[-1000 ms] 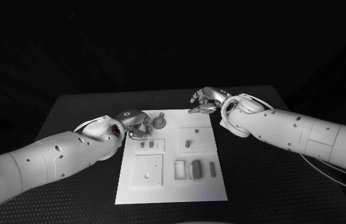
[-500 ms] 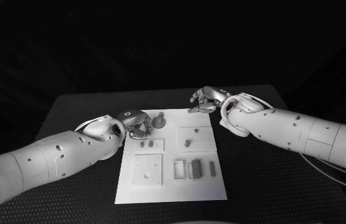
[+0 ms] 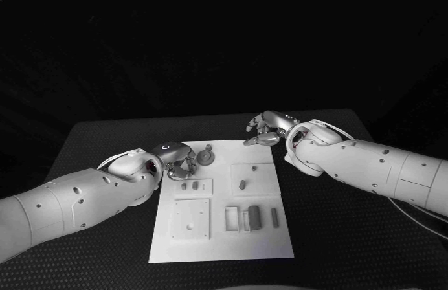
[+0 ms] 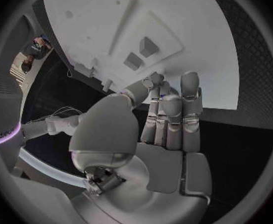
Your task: Assemble the parts on the task board
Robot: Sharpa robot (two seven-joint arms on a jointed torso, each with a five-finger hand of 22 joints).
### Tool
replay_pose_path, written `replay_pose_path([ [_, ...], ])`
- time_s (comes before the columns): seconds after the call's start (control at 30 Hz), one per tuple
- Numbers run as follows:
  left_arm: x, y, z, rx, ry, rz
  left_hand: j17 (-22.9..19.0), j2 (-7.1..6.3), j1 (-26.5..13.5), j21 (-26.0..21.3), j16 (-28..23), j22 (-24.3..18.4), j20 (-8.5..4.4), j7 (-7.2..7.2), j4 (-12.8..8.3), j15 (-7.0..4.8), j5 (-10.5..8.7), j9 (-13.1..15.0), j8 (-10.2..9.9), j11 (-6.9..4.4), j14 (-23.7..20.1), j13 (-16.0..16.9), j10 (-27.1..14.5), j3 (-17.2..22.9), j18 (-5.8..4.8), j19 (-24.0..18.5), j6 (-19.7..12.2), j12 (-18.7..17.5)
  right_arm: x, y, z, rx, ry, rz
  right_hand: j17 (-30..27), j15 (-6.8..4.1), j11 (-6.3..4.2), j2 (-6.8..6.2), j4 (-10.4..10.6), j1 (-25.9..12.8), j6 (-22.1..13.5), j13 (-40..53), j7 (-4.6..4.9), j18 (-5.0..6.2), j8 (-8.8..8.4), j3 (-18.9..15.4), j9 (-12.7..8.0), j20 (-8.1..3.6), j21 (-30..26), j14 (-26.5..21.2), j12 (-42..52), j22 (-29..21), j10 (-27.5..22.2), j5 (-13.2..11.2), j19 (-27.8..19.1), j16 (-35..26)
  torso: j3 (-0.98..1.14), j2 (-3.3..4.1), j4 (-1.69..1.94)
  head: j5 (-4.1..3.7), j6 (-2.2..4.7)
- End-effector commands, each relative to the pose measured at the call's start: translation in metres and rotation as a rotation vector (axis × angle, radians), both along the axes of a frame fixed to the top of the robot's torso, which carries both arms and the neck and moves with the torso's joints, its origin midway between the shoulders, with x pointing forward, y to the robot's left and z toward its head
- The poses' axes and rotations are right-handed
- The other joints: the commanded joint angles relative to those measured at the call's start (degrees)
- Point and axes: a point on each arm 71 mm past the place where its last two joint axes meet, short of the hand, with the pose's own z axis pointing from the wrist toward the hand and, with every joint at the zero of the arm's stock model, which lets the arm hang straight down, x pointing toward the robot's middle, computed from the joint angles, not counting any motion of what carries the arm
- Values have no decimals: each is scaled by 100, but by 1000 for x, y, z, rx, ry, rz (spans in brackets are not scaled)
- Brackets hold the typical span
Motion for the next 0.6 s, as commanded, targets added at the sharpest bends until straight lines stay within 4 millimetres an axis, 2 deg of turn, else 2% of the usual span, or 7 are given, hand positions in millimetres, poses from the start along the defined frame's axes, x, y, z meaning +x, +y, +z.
replay_pose_path([
  [0.03, -1, -1, -2, 13, 14, -5, -8, 46, -7, -29, -26, 6, -33, 3, -2, -37, 23, 9, 15, 12, 15, 168, 229, 29, 555, 4, 41, 12, -1, 1, 0, -1, -1, 10, -8, -32, 2, 46, -15, -4, 7, -6, 35, 80, 29, -31, -8, 3, -12, 10, 26, 81, -16, 15, 3, 19, -3, -2, 1, -4, 1],
  [0.6, 4, -4, -7, 26, 20, -1, -10, 51, -9, -34, -29, 8, -37, 3, -2, -37, 23, 9, 12, 12, 14, 175, 229, 32, 550, 3, 40, 4, 0, 2, 0, -1, 0, 12, -9, -32, 2, 48, -16, -5, 7, -8, 35, 80, 29, -31, -9, 3, -12, 9, 27, 81, -16, 15, 3, 19, -3, 2, -1, -6, -2],
])
